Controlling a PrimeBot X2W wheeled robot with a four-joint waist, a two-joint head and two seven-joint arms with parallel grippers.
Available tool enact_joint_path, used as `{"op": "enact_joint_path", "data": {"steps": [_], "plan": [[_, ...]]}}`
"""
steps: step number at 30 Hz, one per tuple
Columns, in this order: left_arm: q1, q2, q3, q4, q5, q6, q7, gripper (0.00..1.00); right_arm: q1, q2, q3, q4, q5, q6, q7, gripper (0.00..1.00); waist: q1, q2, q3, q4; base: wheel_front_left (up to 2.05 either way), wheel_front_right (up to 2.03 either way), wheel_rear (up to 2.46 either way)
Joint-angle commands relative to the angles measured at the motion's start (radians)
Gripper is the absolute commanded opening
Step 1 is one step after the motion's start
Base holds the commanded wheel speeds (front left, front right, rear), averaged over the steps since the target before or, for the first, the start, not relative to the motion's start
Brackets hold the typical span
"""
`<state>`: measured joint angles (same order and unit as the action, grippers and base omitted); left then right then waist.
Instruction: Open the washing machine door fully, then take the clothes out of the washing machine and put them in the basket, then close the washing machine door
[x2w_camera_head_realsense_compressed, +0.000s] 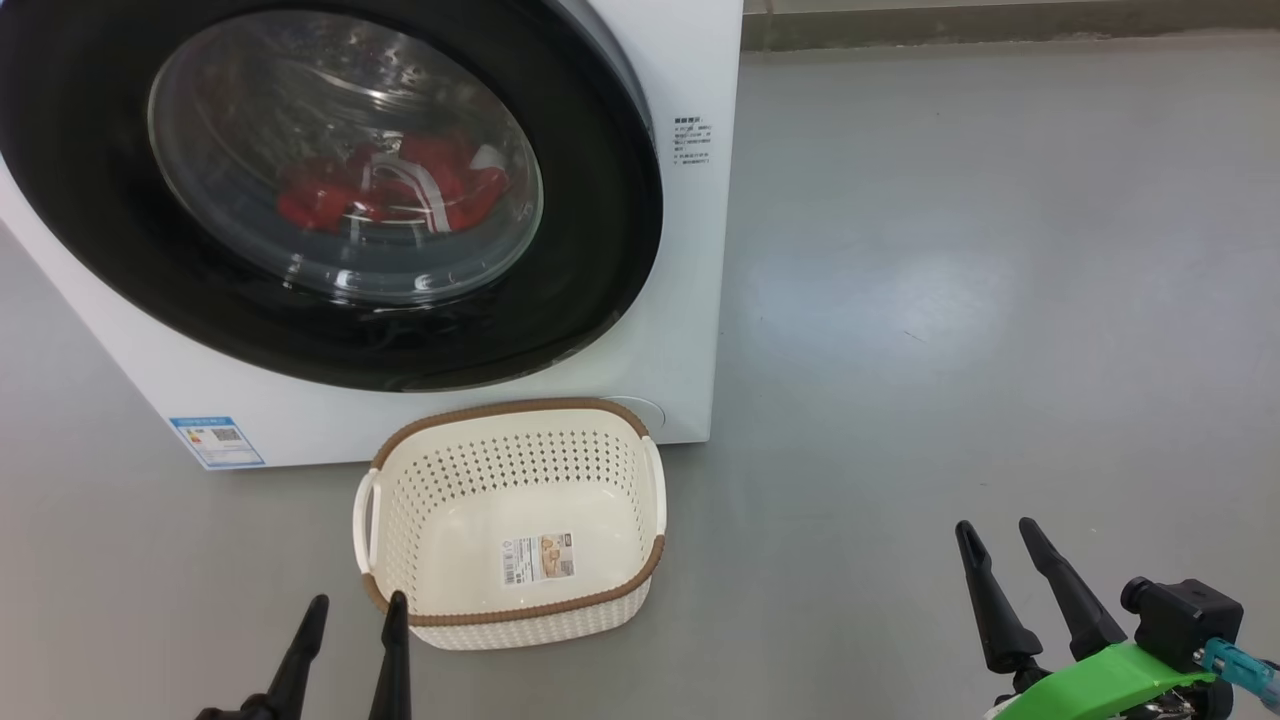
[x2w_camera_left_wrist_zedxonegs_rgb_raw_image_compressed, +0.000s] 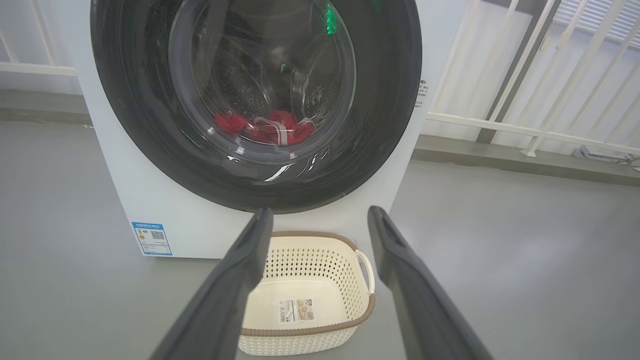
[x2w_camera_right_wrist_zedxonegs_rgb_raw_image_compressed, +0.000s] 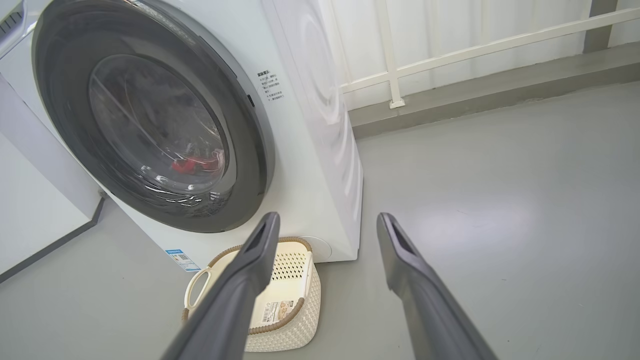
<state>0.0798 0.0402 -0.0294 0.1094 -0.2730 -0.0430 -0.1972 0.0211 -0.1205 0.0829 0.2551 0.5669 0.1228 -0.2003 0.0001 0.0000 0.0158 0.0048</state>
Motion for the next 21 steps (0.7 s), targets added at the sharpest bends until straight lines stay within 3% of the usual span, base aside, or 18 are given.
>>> {"op": "enact_joint_path", "data": {"steps": [1, 16, 21], "plan": [[-0.008, 0.009, 0.024, -0.031, 0.035, 0.008, -0.019, 1.00, -0.003, -0.017, 0.026, -0.030, -0.029, 0.007, -0.016, 1.00, 0.0000, 0.0000, 0.000, 0.000, 0.00, 0.00, 0.00], [0.002, 0.010, 0.031, -0.022, 0.142, 0.011, -0.063, 1.00, 0.012, -0.021, 0.007, -0.052, -0.165, 0.008, -0.060, 1.00, 0.0000, 0.0000, 0.010, 0.004, 0.00, 0.00, 0.00], [0.002, 0.010, 0.039, -0.016, 0.132, 0.007, -0.065, 1.00, 0.019, -0.016, -0.004, -0.056, -0.171, 0.008, -0.061, 1.00, 0.0000, 0.0000, 0.009, 0.003, 0.00, 0.00, 0.00]]}}
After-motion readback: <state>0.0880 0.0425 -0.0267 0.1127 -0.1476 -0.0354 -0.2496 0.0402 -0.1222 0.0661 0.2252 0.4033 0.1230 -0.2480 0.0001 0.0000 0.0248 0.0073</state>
